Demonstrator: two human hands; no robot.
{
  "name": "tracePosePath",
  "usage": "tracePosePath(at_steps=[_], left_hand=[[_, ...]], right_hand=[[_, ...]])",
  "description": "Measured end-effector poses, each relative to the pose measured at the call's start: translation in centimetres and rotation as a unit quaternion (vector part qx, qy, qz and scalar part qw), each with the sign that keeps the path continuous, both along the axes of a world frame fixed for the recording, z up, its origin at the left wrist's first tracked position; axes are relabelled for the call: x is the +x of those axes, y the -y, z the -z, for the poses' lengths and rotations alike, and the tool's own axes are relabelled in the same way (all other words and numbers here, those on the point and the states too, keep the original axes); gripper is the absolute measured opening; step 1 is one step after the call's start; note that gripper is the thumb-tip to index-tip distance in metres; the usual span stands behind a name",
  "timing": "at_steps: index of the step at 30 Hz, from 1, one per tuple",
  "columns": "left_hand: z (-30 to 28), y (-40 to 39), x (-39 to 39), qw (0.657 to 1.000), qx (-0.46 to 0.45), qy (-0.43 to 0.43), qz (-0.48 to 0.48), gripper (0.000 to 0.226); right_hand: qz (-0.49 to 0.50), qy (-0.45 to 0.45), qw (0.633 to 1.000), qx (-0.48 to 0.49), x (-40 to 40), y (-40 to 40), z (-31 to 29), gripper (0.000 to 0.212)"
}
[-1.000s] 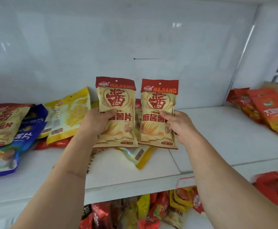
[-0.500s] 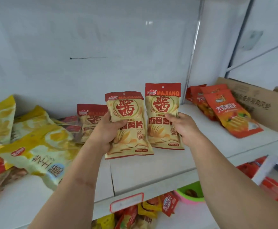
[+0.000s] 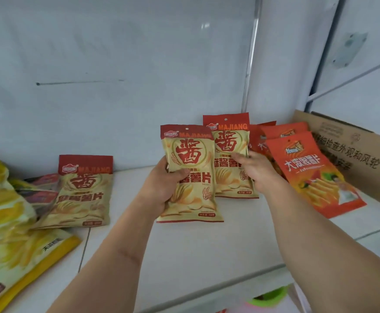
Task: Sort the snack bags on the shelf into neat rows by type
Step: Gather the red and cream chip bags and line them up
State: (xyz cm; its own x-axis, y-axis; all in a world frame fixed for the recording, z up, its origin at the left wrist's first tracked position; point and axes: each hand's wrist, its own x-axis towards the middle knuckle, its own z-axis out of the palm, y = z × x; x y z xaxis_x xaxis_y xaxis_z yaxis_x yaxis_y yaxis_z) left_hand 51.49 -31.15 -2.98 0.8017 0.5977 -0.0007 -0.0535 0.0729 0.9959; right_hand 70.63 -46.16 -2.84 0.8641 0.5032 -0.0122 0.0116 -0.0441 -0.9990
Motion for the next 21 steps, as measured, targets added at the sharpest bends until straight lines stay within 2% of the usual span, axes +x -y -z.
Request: tracePosePath(at_steps=[6,12,15,17,19,21], left_hand=[[1.2,2.5,3.9,0.998,0.016,-0.023,-0.060,0.032],[2.7,5.3,6.9,0.996,-0.010,-0.030,-0.088,0.031],[3.3,6.3,8.7,0.993,-0.009,-0.036,-0.109,0.029],[3.7,6.8,10.1,0.989,0.008,-0.047,-0.138,0.030],[4.0,7.2,11.3,0.982,0.040,-0.063,-0.175,0.035],[4.2,7.6,12.4,0.971,0.086,-0.082,-0.206,0.036]], right_hand=[[-0.069,0.010,0.997,-0.038,4.9,-1.1,0.8,0.014],[-0.091,-0.007,0.995,-0.049,7.1,-1.2,1.4,0.036],[-0.050,-0.005,0.996,-0.078,7.7,-1.2,0.6,0.065],[-0.036,-0.051,0.995,-0.076,8.1,-1.2,-0.1,0.081],[-0.057,-0.082,0.993,-0.056,8.2,-0.9,-0.5,0.082],[-0.091,-0.072,0.991,-0.065,8.1,-0.4,-0.6,0.081]])
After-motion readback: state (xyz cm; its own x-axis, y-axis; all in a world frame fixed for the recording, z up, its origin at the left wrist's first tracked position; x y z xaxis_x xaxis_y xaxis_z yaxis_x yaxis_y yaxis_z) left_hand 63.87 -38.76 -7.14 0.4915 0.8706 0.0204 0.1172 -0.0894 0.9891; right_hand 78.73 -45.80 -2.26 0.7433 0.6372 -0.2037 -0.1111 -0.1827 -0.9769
